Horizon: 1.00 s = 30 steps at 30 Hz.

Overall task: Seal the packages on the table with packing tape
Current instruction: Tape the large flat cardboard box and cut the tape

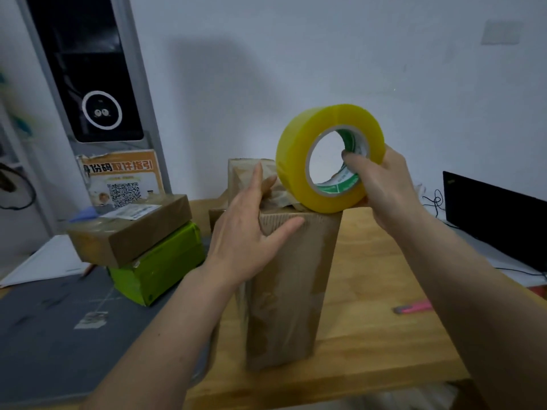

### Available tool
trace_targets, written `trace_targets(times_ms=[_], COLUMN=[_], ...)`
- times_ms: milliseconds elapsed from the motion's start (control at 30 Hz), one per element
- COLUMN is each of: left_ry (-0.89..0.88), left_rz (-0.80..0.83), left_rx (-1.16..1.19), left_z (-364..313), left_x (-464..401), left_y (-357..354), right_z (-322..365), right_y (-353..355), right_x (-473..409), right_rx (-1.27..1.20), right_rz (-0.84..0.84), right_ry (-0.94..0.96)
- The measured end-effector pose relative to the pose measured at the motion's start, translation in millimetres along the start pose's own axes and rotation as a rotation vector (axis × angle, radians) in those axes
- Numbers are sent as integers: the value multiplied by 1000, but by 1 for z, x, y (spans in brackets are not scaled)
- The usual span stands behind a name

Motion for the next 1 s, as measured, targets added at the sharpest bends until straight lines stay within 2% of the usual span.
trace_targets(times_ms=[133, 267, 400, 633, 800, 867, 1000], left_ry=[32, 4, 5, -55, -22, -38, -130], left_rz=[-62, -6, 0, 42, 44, 69, 111], left_rx=[28, -37, -67, -80, -97, -174, -480], left_z=[11, 10, 14, 4, 1, -6, -41], left_x=[14, 9, 13, 8, 14, 13, 4], left_y=[9, 4, 6, 13, 22, 25, 8], right_z=[7, -2, -2, -15, -34, -45, -54], right_y=[15, 23, 37, 53, 58, 54, 48], right_x=[-9, -16, -21, -21, -14, -8, -5], right_rx=[62, 109, 274, 304, 315, 288, 208], right_rz=[-44, -62, -60, -2, 56, 49, 29], right_ry=[76, 77, 169, 138, 70, 46, 16])
Point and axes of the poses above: each hand's wrist, its own x-axis away from the middle knuckle, its own y-axis out of the back of the hand, z = x × y, the point moved 4 cm from there along -x, towards the middle knuckle, and after that the axes turned 4 degrees about -y, right-handed, at the moved point
